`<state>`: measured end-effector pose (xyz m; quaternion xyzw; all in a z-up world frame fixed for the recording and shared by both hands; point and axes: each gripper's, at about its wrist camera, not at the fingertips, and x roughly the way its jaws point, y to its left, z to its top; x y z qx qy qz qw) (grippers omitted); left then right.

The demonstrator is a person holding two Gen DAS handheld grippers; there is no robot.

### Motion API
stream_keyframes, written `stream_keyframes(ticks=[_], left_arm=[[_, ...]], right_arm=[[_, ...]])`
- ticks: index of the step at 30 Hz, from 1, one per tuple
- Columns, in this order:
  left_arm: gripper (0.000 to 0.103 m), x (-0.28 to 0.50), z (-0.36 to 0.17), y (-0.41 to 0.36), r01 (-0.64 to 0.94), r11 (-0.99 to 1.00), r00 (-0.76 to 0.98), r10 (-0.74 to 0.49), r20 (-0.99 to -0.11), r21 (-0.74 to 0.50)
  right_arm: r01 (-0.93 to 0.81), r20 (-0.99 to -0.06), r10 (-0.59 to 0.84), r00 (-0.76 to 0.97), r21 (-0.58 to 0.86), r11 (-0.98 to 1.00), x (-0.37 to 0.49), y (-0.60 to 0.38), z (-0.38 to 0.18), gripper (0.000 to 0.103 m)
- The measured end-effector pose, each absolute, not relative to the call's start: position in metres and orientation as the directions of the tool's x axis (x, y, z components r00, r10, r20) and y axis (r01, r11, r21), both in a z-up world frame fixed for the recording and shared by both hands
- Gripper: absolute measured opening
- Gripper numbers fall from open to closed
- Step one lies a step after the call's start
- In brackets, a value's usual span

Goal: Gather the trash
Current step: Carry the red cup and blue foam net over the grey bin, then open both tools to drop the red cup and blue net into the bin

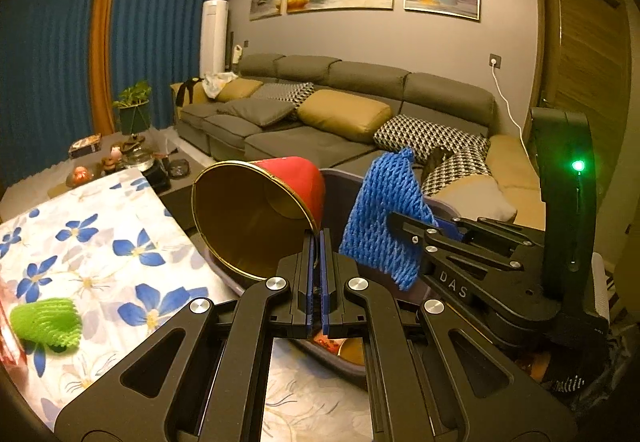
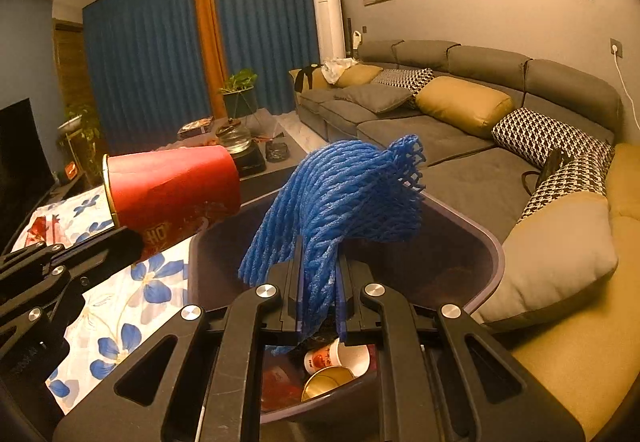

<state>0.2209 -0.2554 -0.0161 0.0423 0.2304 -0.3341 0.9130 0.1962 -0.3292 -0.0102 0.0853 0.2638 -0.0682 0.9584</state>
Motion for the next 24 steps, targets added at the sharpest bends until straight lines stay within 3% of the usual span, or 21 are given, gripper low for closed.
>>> stream_keyframes(ticks=[11,21,24], left_arm=[[0.002,0.237,-0.023,-0.27,0.643,0.759,0.644,-0.608,-0.465,-0.102],[0.002,0.246,-0.034,-0.275,0.639,0.762,0.634,-0.601,-0.487,-0.108],[0.002,0.246,-0.034,-0.276,0.638,0.762,0.633,-0.6,-0.489,-0.11]], right_arm=[[0.186,-0.523,-0.088,0.848,0.138,0.973,0.2,-0.331,-0.015,0.014],[0.19,-0.537,-0.082,0.84,0.149,0.97,0.199,-0.332,-0.018,0.03],[0.189,-0.538,-0.081,0.839,0.148,0.971,0.198,-0.332,-0.018,0.041]])
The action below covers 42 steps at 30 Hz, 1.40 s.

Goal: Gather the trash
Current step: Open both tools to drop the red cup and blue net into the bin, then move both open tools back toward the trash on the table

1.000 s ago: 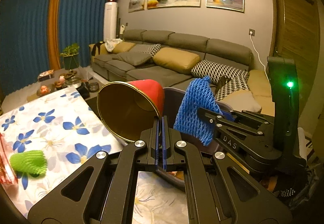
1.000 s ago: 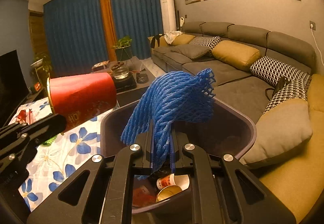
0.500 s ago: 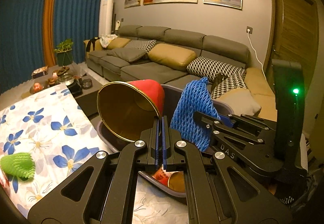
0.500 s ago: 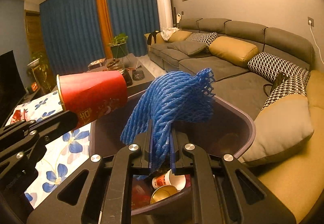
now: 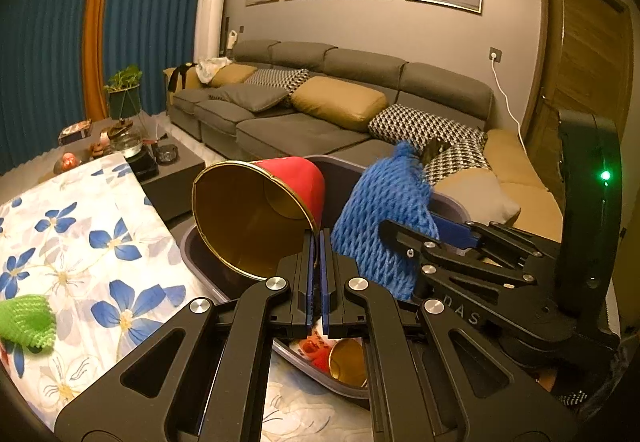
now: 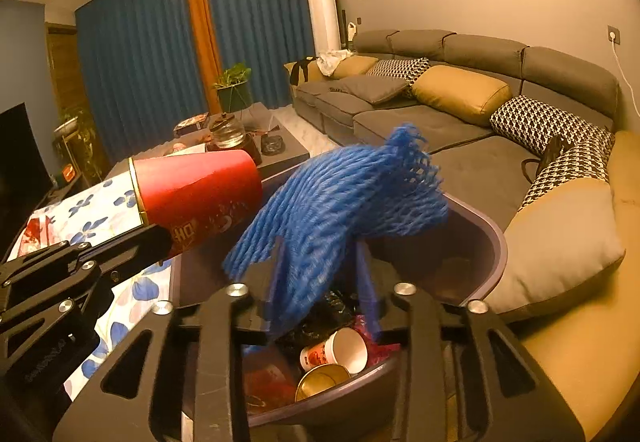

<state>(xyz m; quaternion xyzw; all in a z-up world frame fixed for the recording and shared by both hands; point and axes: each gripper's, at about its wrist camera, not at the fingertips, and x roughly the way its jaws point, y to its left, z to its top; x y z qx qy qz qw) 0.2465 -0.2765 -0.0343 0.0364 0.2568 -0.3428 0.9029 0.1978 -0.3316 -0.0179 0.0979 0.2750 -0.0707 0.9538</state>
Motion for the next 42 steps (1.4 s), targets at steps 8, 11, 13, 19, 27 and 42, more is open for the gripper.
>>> stream_keyframes(ticks=[8,11,13,19,27,42], left_arm=[[0.002,0.247,-0.038,-0.278,0.638,0.761,0.625,-0.602,-0.497,-0.119],[0.002,0.247,-0.04,-0.282,0.644,0.757,0.619,-0.602,-0.505,-0.113],[0.002,0.248,-0.043,-0.284,0.643,0.757,0.614,-0.599,-0.513,-0.114],[0.06,0.248,-0.047,-0.273,0.617,0.776,0.626,-0.585,-0.515,-0.131],[0.082,0.237,-0.038,-0.223,0.479,0.867,0.725,-0.479,-0.494,-0.136],[0.088,0.191,-0.042,-0.064,0.114,0.988,0.839,-0.153,-0.522,-0.106]], right_arm=[[0.218,-0.544,-0.097,0.833,0.162,0.963,0.193,-0.342,-0.02,0.054],[0.233,-0.535,-0.111,0.838,0.167,0.958,0.188,-0.344,-0.018,0.058],[0.245,-0.527,-0.123,0.841,0.168,0.955,0.183,-0.345,-0.017,0.062],[0.258,-0.511,-0.136,0.849,0.176,0.95,0.171,-0.347,-0.013,0.066],[0.251,-0.49,-0.142,0.86,0.165,0.954,0.158,-0.335,-0.005,0.07],[0.077,-0.449,-0.006,0.894,0.141,0.987,0.15,-0.224,0.01,0.076]])
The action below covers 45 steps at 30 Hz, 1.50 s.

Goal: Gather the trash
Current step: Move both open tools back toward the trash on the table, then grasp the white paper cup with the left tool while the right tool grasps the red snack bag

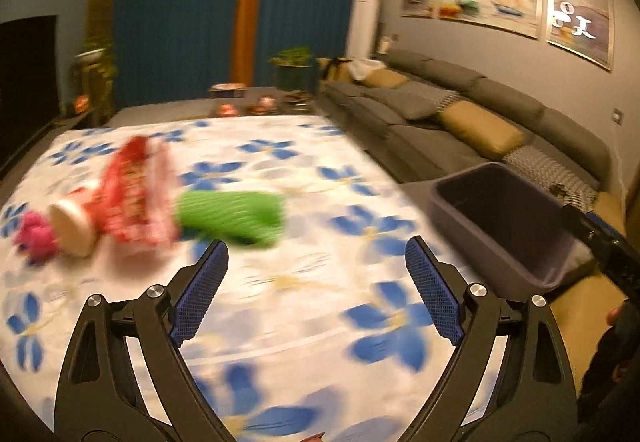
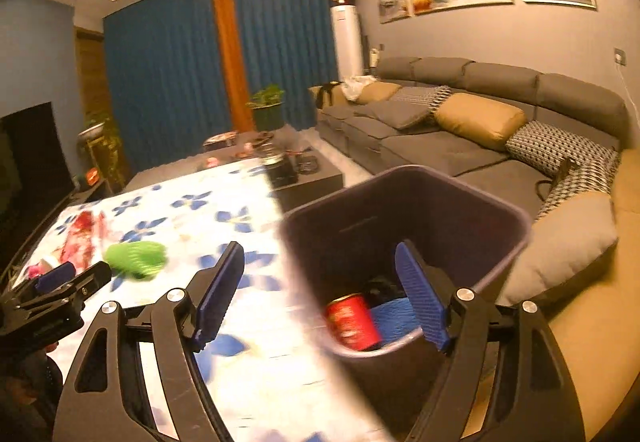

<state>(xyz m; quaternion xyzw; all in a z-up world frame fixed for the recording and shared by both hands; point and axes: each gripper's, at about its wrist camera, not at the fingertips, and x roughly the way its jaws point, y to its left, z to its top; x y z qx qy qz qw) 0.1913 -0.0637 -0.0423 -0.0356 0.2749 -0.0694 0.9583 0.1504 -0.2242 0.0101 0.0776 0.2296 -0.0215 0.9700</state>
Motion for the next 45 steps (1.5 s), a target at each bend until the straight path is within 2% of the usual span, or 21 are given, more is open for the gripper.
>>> stream_keyframes(ticks=[4,11,23,33,41,45], left_arm=[[0.088,0.178,-0.048,-0.01,0.02,0.997,0.846,-0.054,-0.53,-0.069],[0.088,0.157,-0.048,0.08,-0.146,0.985,0.85,0.08,-0.52,-0.087],[0.088,0.153,-0.053,0.172,-0.291,0.952,0.838,0.203,-0.507,-0.1],[0.088,0.162,-0.047,0.202,-0.302,0.943,0.859,0.208,-0.468,-0.136],[0.088,0.175,-0.051,0.205,-0.28,0.952,0.859,0.191,-0.475,-0.125],[0.088,0.183,-0.053,0.202,-0.263,0.96,0.856,0.184,-0.483,-0.1]], right_arm=[[0.006,-0.454,0.06,0.889,0.141,0.99,0.158,-0.181,0.008,0.076],[-0.138,-0.464,0.184,0.866,0.13,0.982,0.172,-0.098,0.004,0.076],[-0.291,-0.516,0.286,0.808,0.072,0.954,0.211,0.022,-0.018,0.076],[-0.348,-0.549,0.311,0.776,0.038,0.937,0.25,0.092,-0.032,0.071],[-0.364,-0.569,0.315,0.76,0.029,0.931,0.269,0.115,-0.04,0.063],[-0.357,-0.586,0.301,0.752,0.022,0.934,0.28,0.12,-0.044,0.05]])
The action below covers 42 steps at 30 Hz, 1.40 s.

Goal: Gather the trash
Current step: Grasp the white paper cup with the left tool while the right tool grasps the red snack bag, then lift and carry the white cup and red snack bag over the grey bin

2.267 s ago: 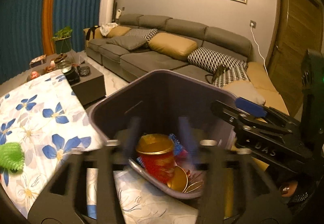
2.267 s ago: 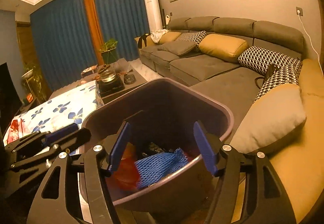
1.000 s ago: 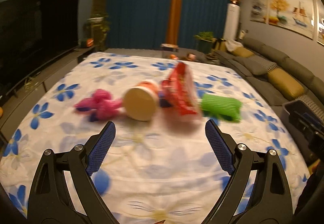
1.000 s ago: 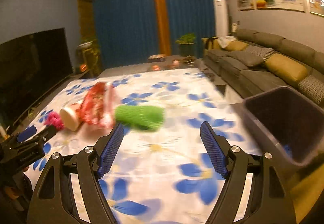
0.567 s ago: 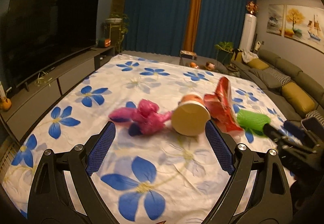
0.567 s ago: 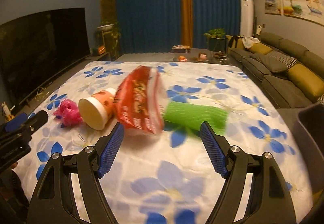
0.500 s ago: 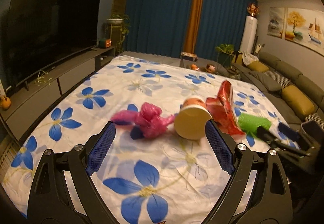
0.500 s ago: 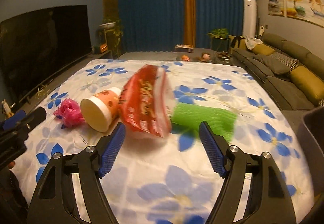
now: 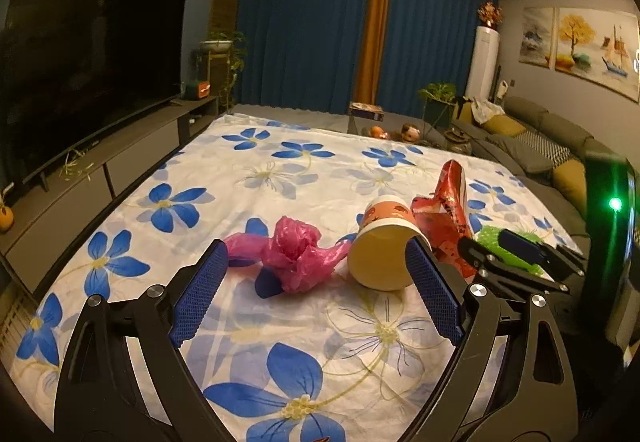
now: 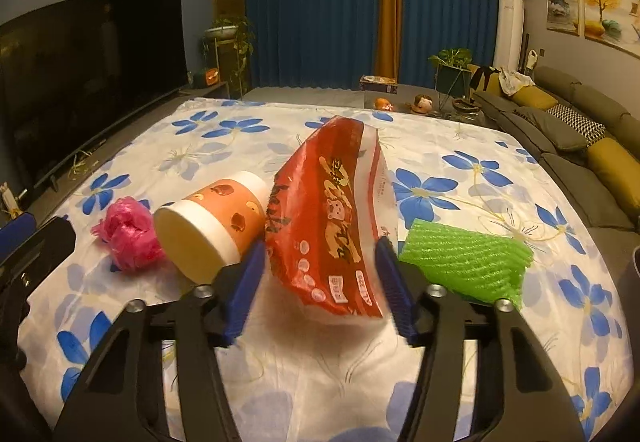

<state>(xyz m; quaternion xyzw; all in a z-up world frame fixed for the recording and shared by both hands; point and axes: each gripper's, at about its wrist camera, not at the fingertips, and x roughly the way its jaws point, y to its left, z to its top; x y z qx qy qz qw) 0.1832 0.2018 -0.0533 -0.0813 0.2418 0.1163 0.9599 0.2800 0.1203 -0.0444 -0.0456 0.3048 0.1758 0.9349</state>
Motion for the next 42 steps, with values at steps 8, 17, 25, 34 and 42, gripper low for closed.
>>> stream_keyframes(ticks=[8,17,25,34,42], left_arm=[[0.087,0.211,-0.061,0.194,-0.216,0.975,0.844,0.158,-0.513,-0.054],[0.054,0.243,-0.071,0.188,-0.154,0.987,0.82,0.109,-0.562,-0.033],[0.013,0.257,-0.079,0.181,-0.108,0.993,0.811,0.063,-0.582,-0.043],[0.001,0.252,-0.076,0.18,-0.079,0.993,0.827,0.018,-0.562,-0.085],[0.001,0.232,-0.055,0.181,-0.071,0.991,0.87,0.005,-0.493,-0.114]], right_arm=[[-0.348,-0.6,0.293,0.745,0.026,0.937,0.287,0.116,-0.049,0.015],[-0.336,-0.539,0.302,0.787,0.036,0.941,0.273,0.098,-0.037,0.005],[-0.334,-0.528,0.329,0.783,0.088,0.938,0.271,0.086,-0.035,0.005],[-0.341,-0.515,0.345,0.784,0.107,0.934,0.27,0.082,-0.032,0.005],[-0.346,-0.477,0.354,0.805,0.108,0.932,0.263,0.079,-0.018,0.004]])
